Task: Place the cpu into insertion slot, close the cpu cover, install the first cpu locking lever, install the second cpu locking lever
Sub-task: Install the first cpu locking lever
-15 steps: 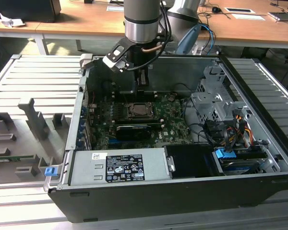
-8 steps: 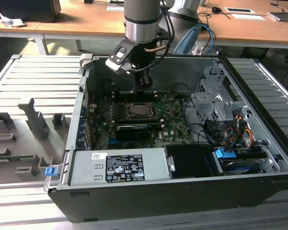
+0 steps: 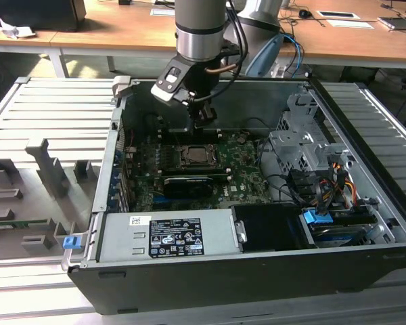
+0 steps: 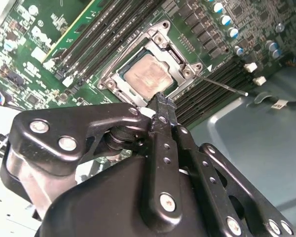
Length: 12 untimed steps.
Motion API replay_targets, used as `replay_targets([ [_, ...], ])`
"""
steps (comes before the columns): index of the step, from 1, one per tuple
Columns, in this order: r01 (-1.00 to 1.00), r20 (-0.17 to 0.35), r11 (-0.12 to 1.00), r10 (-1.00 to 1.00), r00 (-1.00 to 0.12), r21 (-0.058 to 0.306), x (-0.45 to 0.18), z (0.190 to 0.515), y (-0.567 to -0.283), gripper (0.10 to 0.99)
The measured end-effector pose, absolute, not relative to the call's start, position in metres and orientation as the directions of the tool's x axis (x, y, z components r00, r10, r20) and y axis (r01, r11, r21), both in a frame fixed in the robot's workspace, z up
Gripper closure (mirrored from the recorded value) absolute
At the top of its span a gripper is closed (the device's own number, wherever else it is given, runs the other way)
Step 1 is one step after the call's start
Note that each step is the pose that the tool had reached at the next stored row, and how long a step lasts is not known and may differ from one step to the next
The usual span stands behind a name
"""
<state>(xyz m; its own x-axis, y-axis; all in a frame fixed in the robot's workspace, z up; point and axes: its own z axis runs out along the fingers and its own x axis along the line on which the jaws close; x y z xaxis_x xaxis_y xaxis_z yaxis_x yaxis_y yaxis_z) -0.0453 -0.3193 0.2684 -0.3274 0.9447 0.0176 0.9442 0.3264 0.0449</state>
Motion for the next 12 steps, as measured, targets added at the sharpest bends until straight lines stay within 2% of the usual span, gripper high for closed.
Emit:
replay_targets([
  [12,0.892,0.018,0.451,0.892,-0.452,0.045,-0.0453,0.2684,-0.3193,0.98],
])
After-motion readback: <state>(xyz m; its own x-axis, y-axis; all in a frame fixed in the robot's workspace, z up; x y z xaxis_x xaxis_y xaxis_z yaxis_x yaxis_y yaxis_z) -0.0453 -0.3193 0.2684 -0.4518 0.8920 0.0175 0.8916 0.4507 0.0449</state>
